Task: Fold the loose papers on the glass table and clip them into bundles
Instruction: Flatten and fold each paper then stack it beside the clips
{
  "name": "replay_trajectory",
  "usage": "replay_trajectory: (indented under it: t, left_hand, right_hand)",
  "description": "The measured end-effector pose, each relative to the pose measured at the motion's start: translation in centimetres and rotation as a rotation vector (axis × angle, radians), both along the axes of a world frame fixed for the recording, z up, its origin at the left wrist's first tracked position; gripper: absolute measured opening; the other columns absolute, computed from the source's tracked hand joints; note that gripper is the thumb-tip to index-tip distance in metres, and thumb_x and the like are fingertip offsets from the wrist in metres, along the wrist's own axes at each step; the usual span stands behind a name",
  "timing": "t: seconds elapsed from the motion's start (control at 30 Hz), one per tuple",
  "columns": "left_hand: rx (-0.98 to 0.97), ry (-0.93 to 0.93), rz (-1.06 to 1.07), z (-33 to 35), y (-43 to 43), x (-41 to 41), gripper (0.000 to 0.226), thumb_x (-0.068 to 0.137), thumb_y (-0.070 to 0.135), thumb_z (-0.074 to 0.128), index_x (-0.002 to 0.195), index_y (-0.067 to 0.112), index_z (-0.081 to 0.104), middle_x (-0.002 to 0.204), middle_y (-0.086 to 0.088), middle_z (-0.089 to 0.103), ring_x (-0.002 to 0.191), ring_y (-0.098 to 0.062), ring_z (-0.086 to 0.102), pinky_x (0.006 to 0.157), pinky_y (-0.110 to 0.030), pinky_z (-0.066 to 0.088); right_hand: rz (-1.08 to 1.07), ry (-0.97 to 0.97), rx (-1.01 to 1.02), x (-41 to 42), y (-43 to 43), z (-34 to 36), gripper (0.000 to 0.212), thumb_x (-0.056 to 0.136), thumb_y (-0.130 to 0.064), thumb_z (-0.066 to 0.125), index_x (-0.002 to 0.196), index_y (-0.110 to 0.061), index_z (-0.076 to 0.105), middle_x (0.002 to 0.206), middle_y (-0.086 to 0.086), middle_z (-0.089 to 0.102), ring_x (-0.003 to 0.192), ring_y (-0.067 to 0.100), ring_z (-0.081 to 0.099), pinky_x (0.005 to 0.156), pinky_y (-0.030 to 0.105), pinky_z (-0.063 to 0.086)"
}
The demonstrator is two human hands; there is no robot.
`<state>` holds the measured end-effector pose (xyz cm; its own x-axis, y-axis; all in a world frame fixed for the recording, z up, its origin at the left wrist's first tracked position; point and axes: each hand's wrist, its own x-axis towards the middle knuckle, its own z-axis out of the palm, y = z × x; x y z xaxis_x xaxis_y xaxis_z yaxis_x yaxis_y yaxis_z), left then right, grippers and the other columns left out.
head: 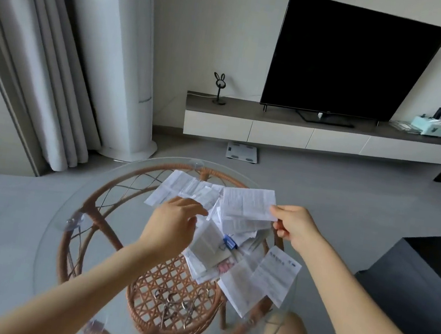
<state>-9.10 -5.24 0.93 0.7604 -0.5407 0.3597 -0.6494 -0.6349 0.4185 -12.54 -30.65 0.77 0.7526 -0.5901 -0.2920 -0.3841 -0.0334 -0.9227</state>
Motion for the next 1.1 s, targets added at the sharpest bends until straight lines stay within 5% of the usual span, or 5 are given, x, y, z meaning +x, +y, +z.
replay_trajectory:
  t: [0.27, 0.5, 0.7, 0.93, 1.1]
  left_hand:
    - [0.224, 0.186, -0.111, -1.9, -9.5, 6.4, 0.028, 0.097, 0.021, 0.049, 0.12, 0.023, 0.065, 0.128, 0.003, 0.06, 0.117, -0.017, 0.053, 0.097, -0.029, 0.044]
    - [0.317, 0.277, -0.084, -5.1, -11.4, 7.9, 0.025, 0.088, 0.019, 0.064, 0.113, 0.022, 0.068, 0.114, 0.002, 0.059, 0.108, -0.018, 0.055, 0.092, -0.031, 0.047]
    - [0.236, 0.332, -0.095, -5.4, -10.6, 8.4, 0.02, 0.086, 0.022, 0.066, 0.105, 0.021, 0.072, 0.11, 0.004, 0.065, 0.102, -0.014, 0.059, 0.086, -0.026, 0.048]
    - [0.357, 0.295, 0.499, -4.4, -6.9, 13.9, 0.03, 0.091, 0.039, 0.055, 0.113, 0.02, 0.062, 0.119, -0.007, 0.056, 0.104, -0.025, 0.055, 0.085, -0.035, 0.047]
    - [0.332, 0.488, 0.439, -5.1, -5.9, 16.0, 0.045, 0.087, 0.052, 0.06, 0.064, 0.017, 0.044, 0.069, 0.002, 0.049, 0.058, -0.012, 0.045, 0.053, -0.024, 0.042]
  right_hand:
    - [0.02, 0.296, -0.384, 4.7, -1.7, -3.6, 0.025, 0.077, -0.012, 0.064, 0.058, -0.011, 0.048, 0.053, 0.002, 0.045, 0.049, 0.018, 0.044, 0.05, 0.023, 0.032]
    - [0.443, 0.021, -1.074, 4.2, -1.3, -5.1, 0.045, 0.081, -0.008, 0.062, 0.123, -0.021, 0.06, 0.122, -0.001, 0.057, 0.114, 0.023, 0.049, 0.09, 0.029, 0.042]
    - [0.751, 0.101, -1.023, 4.1, -0.8, -6.7, 0.048, 0.09, -0.049, 0.053, 0.136, -0.035, 0.049, 0.146, -0.021, 0.038, 0.139, 0.003, 0.025, 0.115, 0.024, -0.013]
    - [0.918, 0.306, -1.124, 6.0, 0.7, -4.8, 0.043, 0.093, -0.03, 0.053, 0.134, -0.02, 0.041, 0.137, -0.003, 0.038, 0.127, 0.02, 0.038, 0.109, 0.039, 0.022]
    - [0.904, 0.327, -1.155, 7.2, 0.9, -4.0, 0.049, 0.086, -0.018, 0.058, 0.132, -0.026, 0.041, 0.136, -0.002, 0.041, 0.126, 0.02, 0.039, 0.11, 0.039, 0.025]
